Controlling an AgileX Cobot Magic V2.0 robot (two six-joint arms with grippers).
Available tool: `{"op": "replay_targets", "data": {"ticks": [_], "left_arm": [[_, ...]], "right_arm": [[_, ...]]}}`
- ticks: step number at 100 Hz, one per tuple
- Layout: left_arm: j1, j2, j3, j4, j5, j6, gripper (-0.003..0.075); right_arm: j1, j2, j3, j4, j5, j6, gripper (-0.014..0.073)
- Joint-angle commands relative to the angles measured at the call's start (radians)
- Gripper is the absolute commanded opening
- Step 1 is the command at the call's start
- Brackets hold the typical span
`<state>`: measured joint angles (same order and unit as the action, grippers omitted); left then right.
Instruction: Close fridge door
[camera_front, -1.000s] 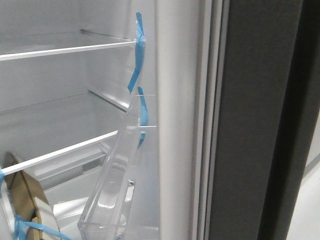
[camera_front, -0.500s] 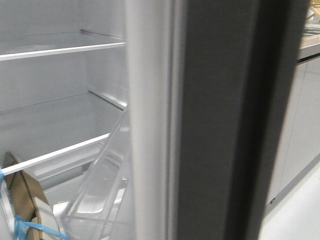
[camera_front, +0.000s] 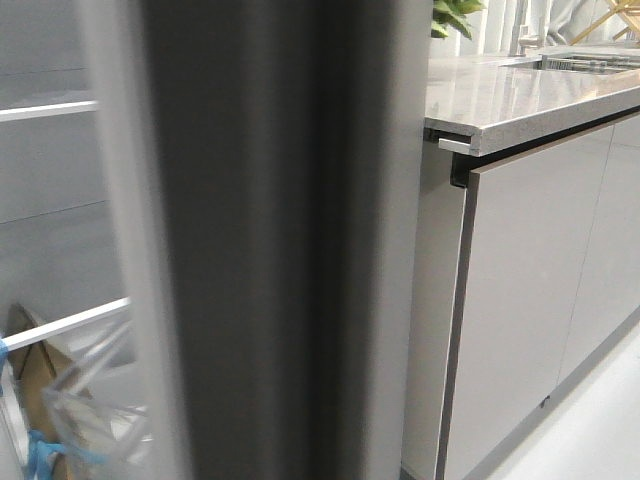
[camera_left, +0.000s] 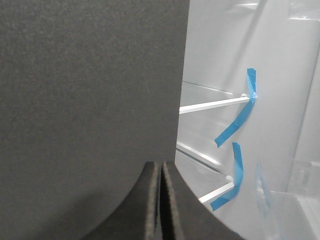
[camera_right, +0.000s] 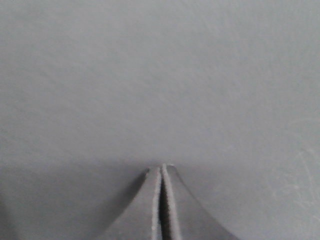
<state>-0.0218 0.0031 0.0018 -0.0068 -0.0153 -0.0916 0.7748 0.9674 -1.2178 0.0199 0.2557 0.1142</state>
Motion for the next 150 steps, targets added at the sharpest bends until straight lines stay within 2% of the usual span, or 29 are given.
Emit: {"op": "replay_targets", "data": {"ticks": [1,17,150], "left_arm": [[0.002,0.019,0.028,-0.002,-0.077,-0.003,-0.0021],[0.002,0.019,0.028,-0.002,-0.077,-0.003,-0.0021],[0.002,0.019,0.028,-0.002,-0.077,-0.003,-0.0021]], "right_arm": [[0.006,0.031,-0.031,0.003,-0.11,-0.003,-0.0076],[0.006,0.096,-0.062,0.003,-0.116,-0.003,-0.0076],[0.006,0.71,-0.623,0.003,-0.15,-0.003,-0.0076]]}}
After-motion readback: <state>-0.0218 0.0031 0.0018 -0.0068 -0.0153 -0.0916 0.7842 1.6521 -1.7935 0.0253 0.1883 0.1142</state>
